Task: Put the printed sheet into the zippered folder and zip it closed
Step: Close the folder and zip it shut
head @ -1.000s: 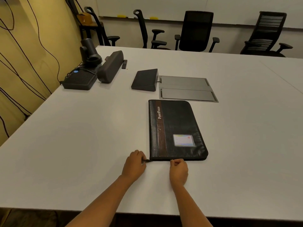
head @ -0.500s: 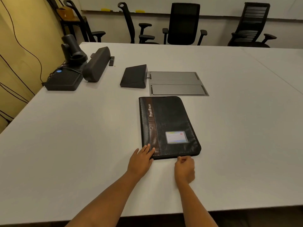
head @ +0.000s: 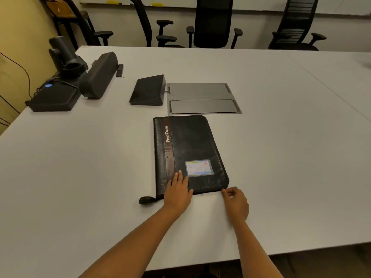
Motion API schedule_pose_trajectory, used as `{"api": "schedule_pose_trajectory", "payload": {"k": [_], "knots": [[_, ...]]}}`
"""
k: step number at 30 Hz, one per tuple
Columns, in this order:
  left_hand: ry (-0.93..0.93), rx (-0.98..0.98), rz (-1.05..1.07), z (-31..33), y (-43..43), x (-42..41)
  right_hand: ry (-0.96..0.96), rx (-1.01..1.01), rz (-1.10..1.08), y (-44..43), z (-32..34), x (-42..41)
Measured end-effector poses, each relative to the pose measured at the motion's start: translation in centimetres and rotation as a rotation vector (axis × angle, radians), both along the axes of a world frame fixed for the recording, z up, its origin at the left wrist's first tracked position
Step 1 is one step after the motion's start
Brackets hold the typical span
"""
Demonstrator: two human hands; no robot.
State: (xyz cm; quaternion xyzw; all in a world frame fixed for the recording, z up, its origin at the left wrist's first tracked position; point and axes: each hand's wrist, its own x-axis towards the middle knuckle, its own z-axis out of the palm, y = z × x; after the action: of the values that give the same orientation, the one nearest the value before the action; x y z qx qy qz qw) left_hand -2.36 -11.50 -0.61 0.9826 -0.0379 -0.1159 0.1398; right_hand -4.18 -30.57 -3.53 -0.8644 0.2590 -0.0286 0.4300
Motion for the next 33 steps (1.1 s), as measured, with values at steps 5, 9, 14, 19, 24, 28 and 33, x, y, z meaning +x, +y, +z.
{"api": "schedule_pose_trajectory", "payload": {"k": [5, 9, 14, 19, 24, 28, 33], "knots": [[0.054, -0.028, -0.011, -1.1, -2.6, 1.9, 0.048, 0.0, 0.288, -3.1, 0.1, 1.3], [0.049, -0.006, 0.069, -2.5, -3.7, 2.9, 0.068, -0.08, 0.496, -5.0, 0.2, 2.8], [-0.004, 0.011, 0.115, -3.8, -4.0, 2.7, -0.049, -0.248, 0.566, -7.1, 0.1, 4.5], [-0.034, 0.047, 0.134, -4.2, -4.0, 2.6, -0.07, -0.285, 0.594, -7.7, -0.2, 6.6], [-0.05, 0.065, 0.129, -3.9, -4.2, 2.5, -0.065, -0.272, 0.612, -7.8, -0.1, 8.5], [-0.004, 0.037, 0.214, -3.2, -5.1, 3.1, -0.023, -0.19, 0.625, -8.4, -0.1, 9.6], [0.071, 0.0, 0.232, -2.3, -9.9, 4.1, -0.001, -0.197, 0.776, -9.1, -0.3, 10.2]]}}
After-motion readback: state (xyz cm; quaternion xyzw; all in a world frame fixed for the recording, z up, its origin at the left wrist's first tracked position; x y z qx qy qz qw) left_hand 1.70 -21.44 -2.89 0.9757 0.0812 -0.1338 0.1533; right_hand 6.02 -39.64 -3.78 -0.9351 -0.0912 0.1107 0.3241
